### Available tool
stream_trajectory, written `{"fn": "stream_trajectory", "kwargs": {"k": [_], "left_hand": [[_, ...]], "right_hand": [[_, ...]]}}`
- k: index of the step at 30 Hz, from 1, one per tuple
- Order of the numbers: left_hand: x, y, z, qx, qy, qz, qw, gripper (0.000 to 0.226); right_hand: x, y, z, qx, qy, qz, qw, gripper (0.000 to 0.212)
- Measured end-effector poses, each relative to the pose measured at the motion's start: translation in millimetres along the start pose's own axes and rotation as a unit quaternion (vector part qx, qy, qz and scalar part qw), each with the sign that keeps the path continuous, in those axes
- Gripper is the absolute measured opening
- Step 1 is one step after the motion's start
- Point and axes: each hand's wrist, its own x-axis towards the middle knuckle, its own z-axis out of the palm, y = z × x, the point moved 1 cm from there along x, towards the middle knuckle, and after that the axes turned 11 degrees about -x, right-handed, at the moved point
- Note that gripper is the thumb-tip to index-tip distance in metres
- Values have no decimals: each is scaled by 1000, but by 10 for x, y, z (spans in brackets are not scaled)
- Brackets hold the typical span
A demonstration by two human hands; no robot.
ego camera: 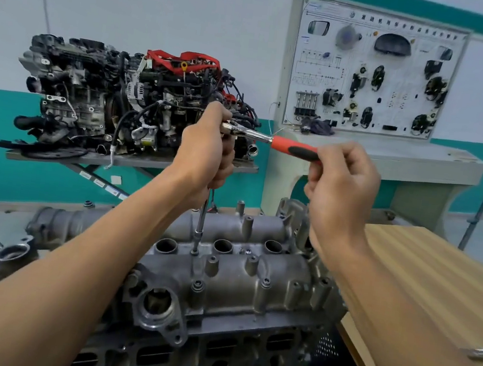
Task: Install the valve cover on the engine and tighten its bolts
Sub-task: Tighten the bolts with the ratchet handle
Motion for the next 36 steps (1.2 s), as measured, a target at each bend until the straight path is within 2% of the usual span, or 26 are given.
{"fn": "stream_trajectory", "kwargs": {"k": [2,4,7,9,11,14,18,23,36], "left_hand": [[22,20,41,9,15,7,1000,56],[17,65,-24,-6,43,15,999,58],[-65,122,-250,-72,46,21,996,53],[-139,120,-346,-92,36,22,995,52],[-190,125,-278,-78,16,34,996,53],[-192,183,-42,-53,-11,57,997,58],[-150,177,248,-46,-42,36,997,53],[-73,16,414,-60,-39,-7,997,53],[10,-163,557,-91,-44,-11,995,53]], "right_hand": [[-298,-209,101,21,-38,-125,991,25],[-410,-362,256,13,-65,-185,981,26],[-221,-401,305,-23,-39,-131,990,25],[-114,-291,272,-13,-73,-75,994,19],[-48,-173,237,-2,-94,-41,995,15],[92,-106,151,0,-103,-21,994,20],[296,-102,-29,12,-58,7,998,26],[401,-25,-225,-20,-55,13,998,24],[470,0,-387,-42,-39,-13,998,31]]}}
